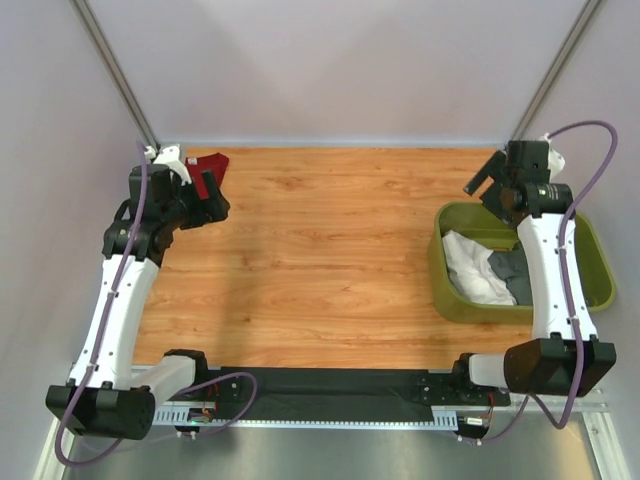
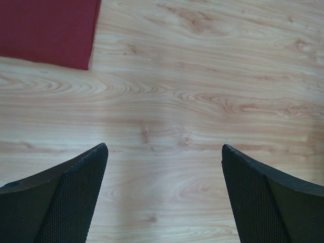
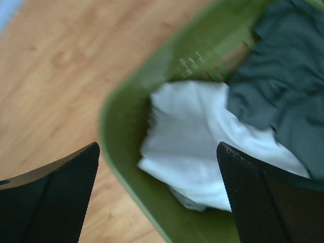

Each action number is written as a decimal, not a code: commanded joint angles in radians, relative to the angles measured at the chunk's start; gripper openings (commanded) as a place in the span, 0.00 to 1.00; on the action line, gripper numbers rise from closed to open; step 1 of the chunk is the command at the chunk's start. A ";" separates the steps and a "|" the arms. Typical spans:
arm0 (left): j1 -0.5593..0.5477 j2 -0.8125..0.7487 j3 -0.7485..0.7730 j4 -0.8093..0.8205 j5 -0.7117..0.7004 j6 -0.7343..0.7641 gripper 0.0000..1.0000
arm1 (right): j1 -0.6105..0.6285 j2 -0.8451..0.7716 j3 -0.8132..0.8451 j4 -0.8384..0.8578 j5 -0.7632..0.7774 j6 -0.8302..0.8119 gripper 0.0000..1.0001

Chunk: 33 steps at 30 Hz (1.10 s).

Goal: Fold and stack the t-shirts
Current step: Grab the tshirt from the pile

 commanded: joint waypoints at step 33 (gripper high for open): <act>0.000 0.349 0.103 0.106 0.146 -0.007 0.97 | -0.318 0.116 -0.440 0.269 0.075 0.013 0.86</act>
